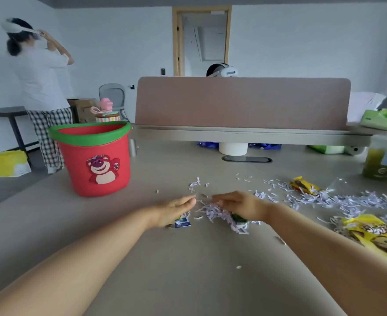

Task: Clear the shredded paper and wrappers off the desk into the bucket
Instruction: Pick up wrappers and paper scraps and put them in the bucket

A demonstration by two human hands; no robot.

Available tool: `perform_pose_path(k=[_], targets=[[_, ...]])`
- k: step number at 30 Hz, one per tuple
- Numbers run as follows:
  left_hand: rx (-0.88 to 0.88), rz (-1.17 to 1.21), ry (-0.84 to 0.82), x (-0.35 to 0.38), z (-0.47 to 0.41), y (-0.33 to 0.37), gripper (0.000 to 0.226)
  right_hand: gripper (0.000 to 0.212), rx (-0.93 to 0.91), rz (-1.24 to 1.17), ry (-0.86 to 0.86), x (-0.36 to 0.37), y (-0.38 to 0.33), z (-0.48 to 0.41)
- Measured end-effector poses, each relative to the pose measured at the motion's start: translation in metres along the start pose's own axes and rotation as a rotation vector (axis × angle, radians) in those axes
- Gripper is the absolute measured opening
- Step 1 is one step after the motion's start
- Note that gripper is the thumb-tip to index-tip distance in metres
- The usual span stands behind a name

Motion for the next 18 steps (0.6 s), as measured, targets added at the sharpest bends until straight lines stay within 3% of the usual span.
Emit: perform_pose_path(k=[3, 7, 9, 13, 15, 18], targets=[[0.038, -0.097, 0.035, 0.003, 0.012, 0.004, 0.087, 0.029, -0.050, -0.129, 0.187, -0.015, -0.001, 0.018], [0.127, -0.441, 0.200, -0.005, 0.018, 0.010, 0.119, 0.026, -0.036, -0.088, 0.393, -0.035, 0.012, 0.040], [0.149, -0.547, 0.224, -0.006, 0.013, 0.008, 0.127, 0.030, -0.002, 0.017, 0.408, -0.039, 0.021, 0.049], [0.110, -0.548, 0.087, 0.009, -0.004, 0.000, 0.099, 0.094, 0.286, 0.251, 0.141, -0.018, 0.051, 0.058], [0.114, -0.538, 0.061, 0.015, -0.019, 0.008, 0.094, 0.106, 0.374, 0.317, 0.066, -0.005, 0.062, 0.052], [0.210, -0.583, 0.057, 0.026, -0.046, 0.033, 0.091, 0.108, 0.380, 0.348, 0.070, 0.001, 0.065, 0.031]])
Point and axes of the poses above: each hand's wrist, its own z-axis away from the middle knuckle, its own x-axis out of the palm, y = z × x, the point moved 5 cm from there along -z, towards the middle knuckle, and after that the axes turned 1 degree about -x, right-handed, at the moved point
